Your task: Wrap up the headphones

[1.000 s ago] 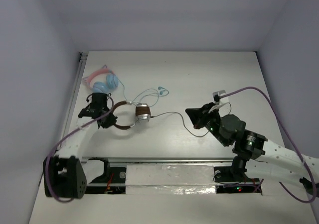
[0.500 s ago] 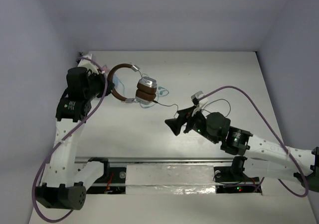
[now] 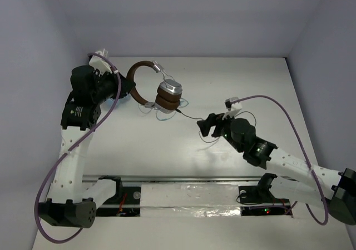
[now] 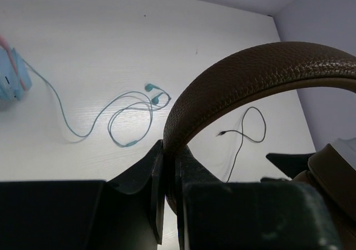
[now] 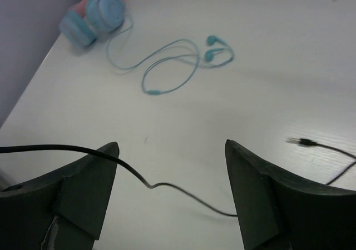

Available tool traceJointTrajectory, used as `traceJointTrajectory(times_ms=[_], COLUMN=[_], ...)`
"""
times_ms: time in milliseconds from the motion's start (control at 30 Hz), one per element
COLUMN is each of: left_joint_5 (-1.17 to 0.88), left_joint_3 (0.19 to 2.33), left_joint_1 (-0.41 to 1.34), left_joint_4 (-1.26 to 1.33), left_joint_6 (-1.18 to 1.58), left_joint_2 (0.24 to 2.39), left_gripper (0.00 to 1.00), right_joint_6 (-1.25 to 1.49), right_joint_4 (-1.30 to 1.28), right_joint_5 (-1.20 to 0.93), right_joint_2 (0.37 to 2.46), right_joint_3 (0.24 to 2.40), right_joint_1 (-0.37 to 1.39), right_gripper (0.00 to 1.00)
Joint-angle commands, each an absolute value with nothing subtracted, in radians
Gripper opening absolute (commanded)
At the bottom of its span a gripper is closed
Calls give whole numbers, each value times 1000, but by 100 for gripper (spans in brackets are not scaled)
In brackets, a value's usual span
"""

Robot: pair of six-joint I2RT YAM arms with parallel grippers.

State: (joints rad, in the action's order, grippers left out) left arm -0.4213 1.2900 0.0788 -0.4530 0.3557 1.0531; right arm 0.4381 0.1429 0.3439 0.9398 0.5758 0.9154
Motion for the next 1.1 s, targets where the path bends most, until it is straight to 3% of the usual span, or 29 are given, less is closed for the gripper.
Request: traceJointTrajectory(times_ms=[0, 233, 633, 900, 1067], left_joint_5=[-489, -543, -497, -400, -324], left_joint_3=[1342, 1307, 1469, 1759, 1850], left_joint_1=[81, 81, 81, 81, 72], left_joint_4=[-350, -220, -282, -409, -474], left_joint_6=[420, 558, 693, 696, 654], left_joint_2=[1048, 1072, 1121, 1175, 1215], left_gripper=[0, 0, 0, 0, 0], right_joint_6=[454, 446, 494, 569, 590], right_joint_4=[238, 428, 667, 729, 695], right_joint_5=[247, 147, 41, 18, -32], right_joint_2=[949, 1126, 1278, 1252, 1195], right_joint_3=[583, 572, 537, 465, 454], right_joint_1=[841, 824, 752, 741, 741], right_gripper=[82, 78, 70, 69, 74])
